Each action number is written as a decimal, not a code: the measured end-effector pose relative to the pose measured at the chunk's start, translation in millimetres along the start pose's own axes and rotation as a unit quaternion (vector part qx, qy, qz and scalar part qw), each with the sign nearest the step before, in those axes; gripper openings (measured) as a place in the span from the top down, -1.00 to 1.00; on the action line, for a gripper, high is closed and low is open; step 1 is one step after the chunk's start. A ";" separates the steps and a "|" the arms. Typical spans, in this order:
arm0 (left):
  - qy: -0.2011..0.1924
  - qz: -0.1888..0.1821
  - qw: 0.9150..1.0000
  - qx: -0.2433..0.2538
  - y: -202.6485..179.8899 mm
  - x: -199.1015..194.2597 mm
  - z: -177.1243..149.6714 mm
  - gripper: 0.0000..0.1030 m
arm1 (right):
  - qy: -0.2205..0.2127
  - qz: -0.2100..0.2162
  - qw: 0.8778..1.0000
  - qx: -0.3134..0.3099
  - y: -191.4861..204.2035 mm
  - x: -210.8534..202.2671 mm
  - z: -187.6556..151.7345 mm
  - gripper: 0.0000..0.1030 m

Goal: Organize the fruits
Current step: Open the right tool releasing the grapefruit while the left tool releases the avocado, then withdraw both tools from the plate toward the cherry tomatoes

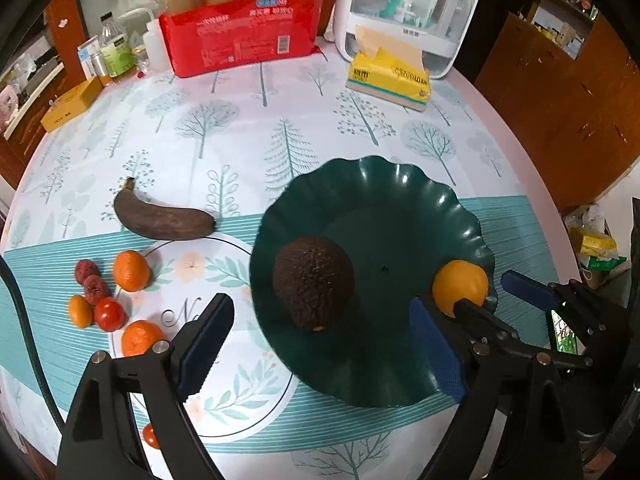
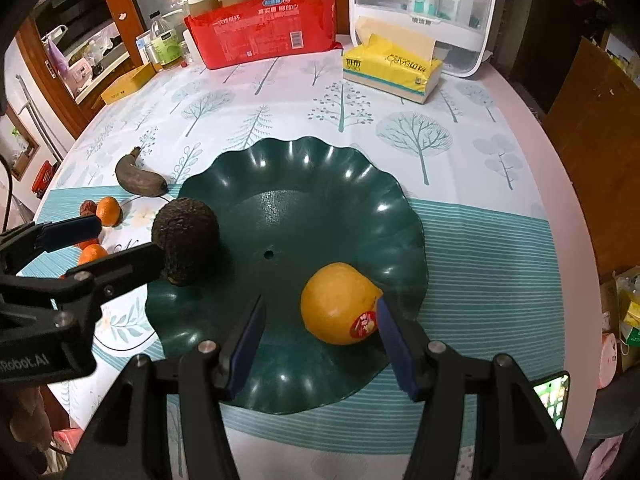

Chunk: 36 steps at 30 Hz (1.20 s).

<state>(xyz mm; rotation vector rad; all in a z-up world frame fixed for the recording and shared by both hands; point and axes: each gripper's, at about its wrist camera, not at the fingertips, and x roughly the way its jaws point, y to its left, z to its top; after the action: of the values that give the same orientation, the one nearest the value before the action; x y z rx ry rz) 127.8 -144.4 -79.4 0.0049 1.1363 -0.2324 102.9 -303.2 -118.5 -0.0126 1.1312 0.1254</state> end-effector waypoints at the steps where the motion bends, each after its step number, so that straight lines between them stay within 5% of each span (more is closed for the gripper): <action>1: -0.003 -0.001 1.000 -0.001 1.6 -2.9 -0.8 -0.72 | -0.002 -0.002 1.000 0.001 0.6 -2.2 -0.4 -0.12; 17: -0.042 0.002 0.999 -0.004 32.2 -46.7 -14.4 -0.72 | -0.038 -0.010 0.998 0.041 10.5 -47.4 1.2 -0.12; 36: -0.077 0.036 0.996 0.025 115.9 -116.4 -37.1 -0.72 | -0.084 -0.027 0.995 0.049 98.9 -100.8 -4.5 -0.12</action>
<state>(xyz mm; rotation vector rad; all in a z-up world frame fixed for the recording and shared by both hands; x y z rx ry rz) 69.7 -5.7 -3.7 0.0710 0.9748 -0.1926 46.1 -214.7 -24.1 0.0543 0.9664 0.0213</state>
